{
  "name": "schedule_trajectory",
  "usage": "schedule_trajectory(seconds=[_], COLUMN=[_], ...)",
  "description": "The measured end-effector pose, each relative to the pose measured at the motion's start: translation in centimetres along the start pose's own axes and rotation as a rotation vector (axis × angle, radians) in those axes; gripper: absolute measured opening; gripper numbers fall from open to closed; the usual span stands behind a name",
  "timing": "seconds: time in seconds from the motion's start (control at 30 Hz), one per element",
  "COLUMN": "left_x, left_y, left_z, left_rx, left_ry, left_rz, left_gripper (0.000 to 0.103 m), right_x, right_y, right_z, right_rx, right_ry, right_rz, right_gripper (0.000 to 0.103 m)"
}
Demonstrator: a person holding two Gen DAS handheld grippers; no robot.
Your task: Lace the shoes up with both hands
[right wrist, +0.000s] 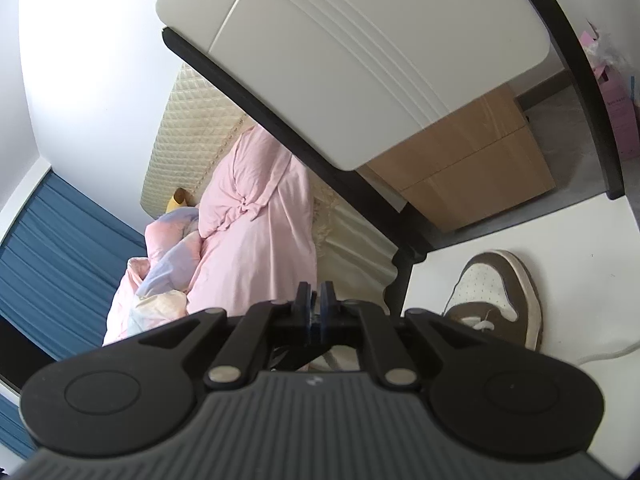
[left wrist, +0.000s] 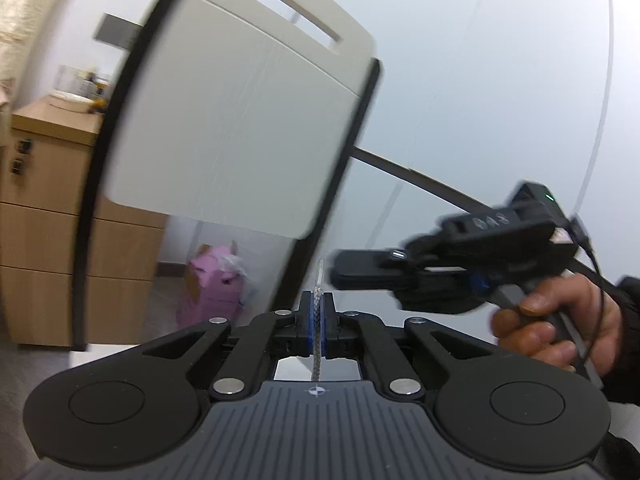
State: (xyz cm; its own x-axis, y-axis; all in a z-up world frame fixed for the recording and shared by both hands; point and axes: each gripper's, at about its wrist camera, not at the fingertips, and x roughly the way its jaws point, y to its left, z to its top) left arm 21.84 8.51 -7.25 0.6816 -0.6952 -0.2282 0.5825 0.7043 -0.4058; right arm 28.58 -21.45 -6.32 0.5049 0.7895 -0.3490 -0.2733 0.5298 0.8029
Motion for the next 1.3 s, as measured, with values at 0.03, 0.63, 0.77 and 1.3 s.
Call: schedule_trajectory(seconds=[0.03, 0.63, 0.77, 1.3], left_x=[-0.4, -8.5, -6.4, -1.1], left_y=[0.4, 4.5, 3.1, -1.8], left_z=[0.3, 4.0, 3.3, -1.9], left_rx=[-0.005, 0.116, 0.202, 0.391], left_ry=[-0.009, -0.250, -0.163, 0.156], left_rz=[0.015, 0.635, 0.582, 0.481], left_gripper=[0.003, 0.004, 0.004, 0.004], right_x=[-0.2, 0.4, 0.7, 4.1], right_y=[-0.1, -5.7, -6.2, -4.7], right_z=[0.0, -4.8, -5.6, -7.3], right_rx=[0.002, -0.071, -0.089, -0.269], right_ry=[-0.006, 0.022, 0.012, 0.094], right_rz=[-0.001, -0.220, -0.252, -0.346], right_gripper=[0.007, 0.031, 0.032, 0.054])
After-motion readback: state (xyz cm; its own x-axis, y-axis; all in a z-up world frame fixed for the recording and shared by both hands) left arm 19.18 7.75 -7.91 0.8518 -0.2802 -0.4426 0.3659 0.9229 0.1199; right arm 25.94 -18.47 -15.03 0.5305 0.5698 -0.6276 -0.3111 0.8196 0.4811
